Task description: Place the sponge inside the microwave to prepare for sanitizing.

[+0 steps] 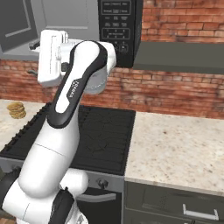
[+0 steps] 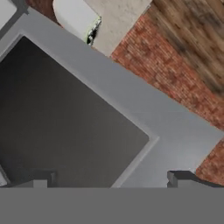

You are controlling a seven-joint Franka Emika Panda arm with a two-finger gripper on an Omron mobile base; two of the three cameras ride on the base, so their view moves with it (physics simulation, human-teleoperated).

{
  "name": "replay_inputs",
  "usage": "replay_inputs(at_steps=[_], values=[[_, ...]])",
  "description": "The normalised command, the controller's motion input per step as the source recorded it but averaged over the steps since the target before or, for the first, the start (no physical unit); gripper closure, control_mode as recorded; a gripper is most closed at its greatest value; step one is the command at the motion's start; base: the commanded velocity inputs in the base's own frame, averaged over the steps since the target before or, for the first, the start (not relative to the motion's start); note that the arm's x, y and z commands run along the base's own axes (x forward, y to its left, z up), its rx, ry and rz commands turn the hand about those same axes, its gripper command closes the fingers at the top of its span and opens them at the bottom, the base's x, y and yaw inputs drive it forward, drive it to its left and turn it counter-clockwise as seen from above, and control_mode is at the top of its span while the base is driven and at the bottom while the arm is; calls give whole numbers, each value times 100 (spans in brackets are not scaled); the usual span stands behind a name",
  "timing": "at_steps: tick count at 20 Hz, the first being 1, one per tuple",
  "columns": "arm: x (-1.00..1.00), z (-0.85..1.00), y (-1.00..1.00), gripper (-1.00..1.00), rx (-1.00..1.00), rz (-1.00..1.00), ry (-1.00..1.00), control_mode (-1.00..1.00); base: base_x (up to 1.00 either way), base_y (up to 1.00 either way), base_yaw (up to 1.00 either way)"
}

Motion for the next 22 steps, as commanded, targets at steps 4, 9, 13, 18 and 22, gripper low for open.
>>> replay_inputs(at_steps=[4,9,13,18,22], values=[[-59,0,71,-100,-4,-21,0,-100,0,0,0],[-59,0,74,-100,-1,-17,5,-100,0,0,0],[-36,0,87,-100,0,1,18,-100,0,0,0],[-13,0,100,-100,0,15,24,-100,0,0,0],[0,0,100,-100,0,22,25,-100,0,0,0]])
